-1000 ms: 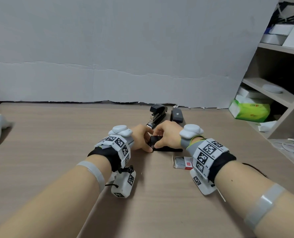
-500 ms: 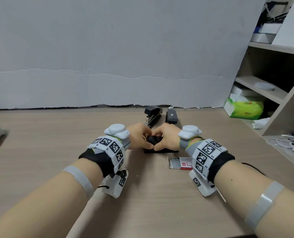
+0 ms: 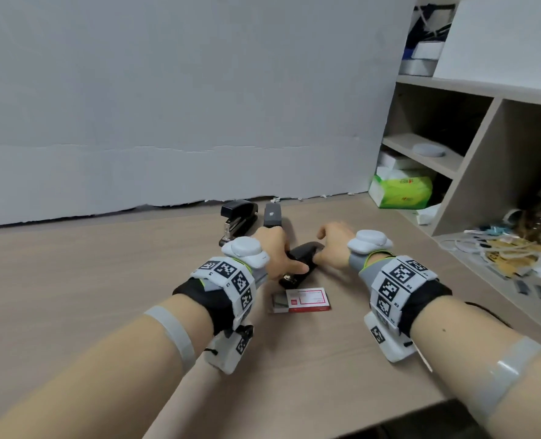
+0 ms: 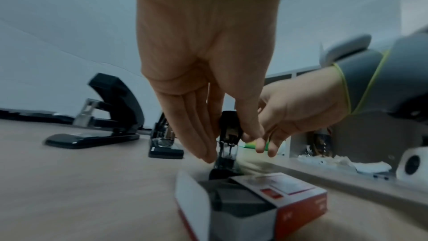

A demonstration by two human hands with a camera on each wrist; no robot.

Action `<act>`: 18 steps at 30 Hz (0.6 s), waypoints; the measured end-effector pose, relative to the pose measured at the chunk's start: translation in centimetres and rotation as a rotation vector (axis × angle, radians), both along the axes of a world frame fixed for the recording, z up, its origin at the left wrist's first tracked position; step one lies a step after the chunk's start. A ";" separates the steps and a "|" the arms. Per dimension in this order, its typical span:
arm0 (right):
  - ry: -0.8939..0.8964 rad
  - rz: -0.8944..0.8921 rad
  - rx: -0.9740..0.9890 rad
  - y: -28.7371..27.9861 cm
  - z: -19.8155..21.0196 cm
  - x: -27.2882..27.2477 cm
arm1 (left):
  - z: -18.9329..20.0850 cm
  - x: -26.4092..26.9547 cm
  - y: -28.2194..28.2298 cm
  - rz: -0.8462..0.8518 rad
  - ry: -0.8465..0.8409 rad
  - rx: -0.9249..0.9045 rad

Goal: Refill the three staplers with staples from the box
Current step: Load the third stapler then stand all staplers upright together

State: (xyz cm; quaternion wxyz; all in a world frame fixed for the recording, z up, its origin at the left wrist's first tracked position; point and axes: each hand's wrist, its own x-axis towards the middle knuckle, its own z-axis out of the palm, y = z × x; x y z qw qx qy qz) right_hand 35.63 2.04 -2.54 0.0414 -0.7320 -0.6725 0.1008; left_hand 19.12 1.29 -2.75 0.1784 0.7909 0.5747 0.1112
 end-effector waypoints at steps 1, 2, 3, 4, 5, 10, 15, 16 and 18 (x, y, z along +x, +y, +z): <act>0.047 -0.032 -0.008 0.0 0.0 0.4 | 0.2 1.1 0.2 0.004 0.048 0.030; 0.137 -0.058 -0.019 0.0 -0.2 0.7 | 0.2 2.0 0.3 0.006 0.093 0.060; 0.262 -0.084 -0.044 0.1 -0.4 0.8 | 0.4 2.7 0.1 0.012 0.117 0.080; 0.402 -0.108 -0.054 0.2 -0.7 0.9 | 0.5 3.3 0.1 0.012 0.127 0.085; 0.515 -0.137 -0.050 0.3 -0.8 1.1 | 0.8 4.0 0.0 0.000 0.131 0.079; 0.772 -0.211 -0.108 0.6 -0.7 0.8 | 2.8 1.6 1.4 0.032 -0.018 0.070; 0.737 -0.209 -0.213 2.2 -0.5 -0.1 | 6.0 -5.1 3.9 0.322 -0.317 0.331; 0.735 -0.223 -0.204 2.7 -0.5 -0.2 | 6.1 -6.0 4.5 0.369 -0.309 0.322; 0.714 -0.247 -0.181 3.9 -0.2 -0.5 | 5.4 -7.4 6.4 0.459 -0.277 0.234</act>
